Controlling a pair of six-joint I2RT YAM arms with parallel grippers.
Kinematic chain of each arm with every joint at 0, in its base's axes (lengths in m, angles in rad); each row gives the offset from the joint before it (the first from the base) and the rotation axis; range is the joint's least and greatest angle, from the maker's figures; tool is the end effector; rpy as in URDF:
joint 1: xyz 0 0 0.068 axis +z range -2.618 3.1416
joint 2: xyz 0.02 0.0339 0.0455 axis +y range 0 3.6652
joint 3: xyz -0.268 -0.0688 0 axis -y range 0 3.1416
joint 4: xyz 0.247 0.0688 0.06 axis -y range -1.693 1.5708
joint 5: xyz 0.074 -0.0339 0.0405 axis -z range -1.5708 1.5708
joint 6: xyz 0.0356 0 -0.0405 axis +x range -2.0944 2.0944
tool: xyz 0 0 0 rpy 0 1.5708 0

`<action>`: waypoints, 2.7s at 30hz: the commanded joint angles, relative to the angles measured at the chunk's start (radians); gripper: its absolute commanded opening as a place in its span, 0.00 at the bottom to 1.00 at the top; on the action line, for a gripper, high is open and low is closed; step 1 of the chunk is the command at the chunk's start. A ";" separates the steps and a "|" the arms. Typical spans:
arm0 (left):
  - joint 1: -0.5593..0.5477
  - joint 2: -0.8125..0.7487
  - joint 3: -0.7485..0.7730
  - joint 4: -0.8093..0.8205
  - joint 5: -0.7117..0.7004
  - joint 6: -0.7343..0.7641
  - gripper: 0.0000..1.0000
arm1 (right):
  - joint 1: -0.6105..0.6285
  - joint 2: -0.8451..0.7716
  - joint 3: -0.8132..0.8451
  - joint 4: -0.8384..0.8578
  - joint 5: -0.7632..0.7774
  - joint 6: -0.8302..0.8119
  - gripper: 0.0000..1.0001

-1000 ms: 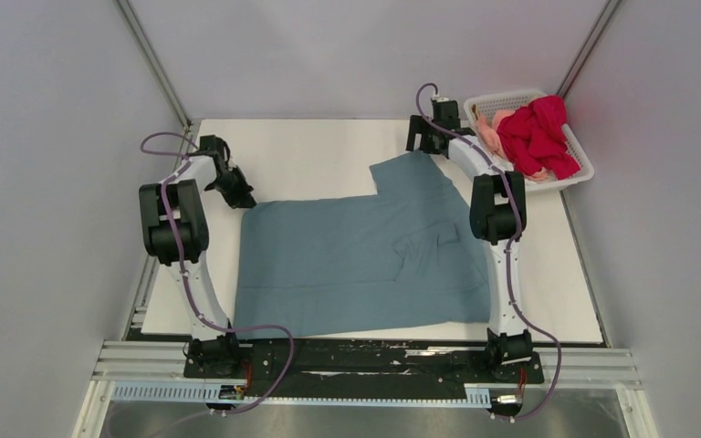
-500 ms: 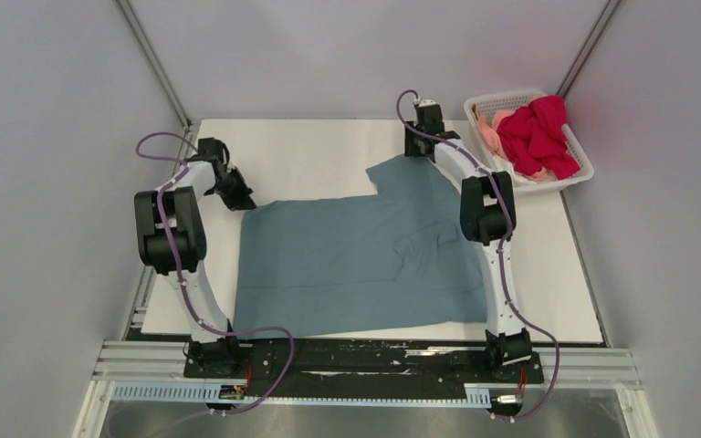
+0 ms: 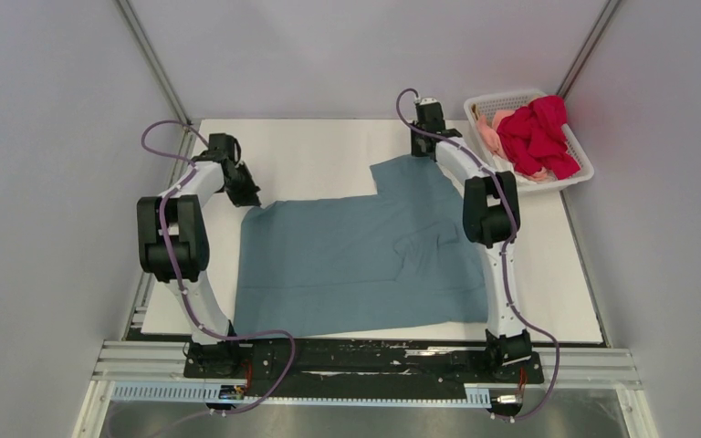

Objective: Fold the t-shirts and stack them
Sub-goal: Fold the other side of the tshirt into a rectangle

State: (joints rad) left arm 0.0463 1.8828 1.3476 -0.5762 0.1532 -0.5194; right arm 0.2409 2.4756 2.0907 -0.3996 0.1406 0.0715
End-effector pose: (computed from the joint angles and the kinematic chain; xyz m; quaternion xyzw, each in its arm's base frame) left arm 0.3936 0.0128 0.1963 -0.2542 0.9372 -0.1256 0.2032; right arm 0.5445 0.1286 0.1648 -0.0511 0.9204 -0.0046 0.3876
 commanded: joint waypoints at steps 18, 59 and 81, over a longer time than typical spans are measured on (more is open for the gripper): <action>-0.035 -0.160 -0.143 0.056 -0.086 -0.026 0.00 | 0.048 -0.508 -0.498 0.132 -0.002 -0.065 0.00; -0.053 -0.093 -0.192 0.056 0.011 -0.040 0.35 | 0.068 -0.642 -0.666 0.131 0.088 -0.062 0.00; -0.056 -0.074 -0.084 -0.067 -0.021 -0.041 0.21 | 0.068 -0.652 -0.671 0.125 0.135 -0.089 0.00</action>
State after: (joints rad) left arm -0.0051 1.7908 1.2129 -0.6220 0.1371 -0.5568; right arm 0.3111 1.8297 1.4200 -0.3008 0.2424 -0.0029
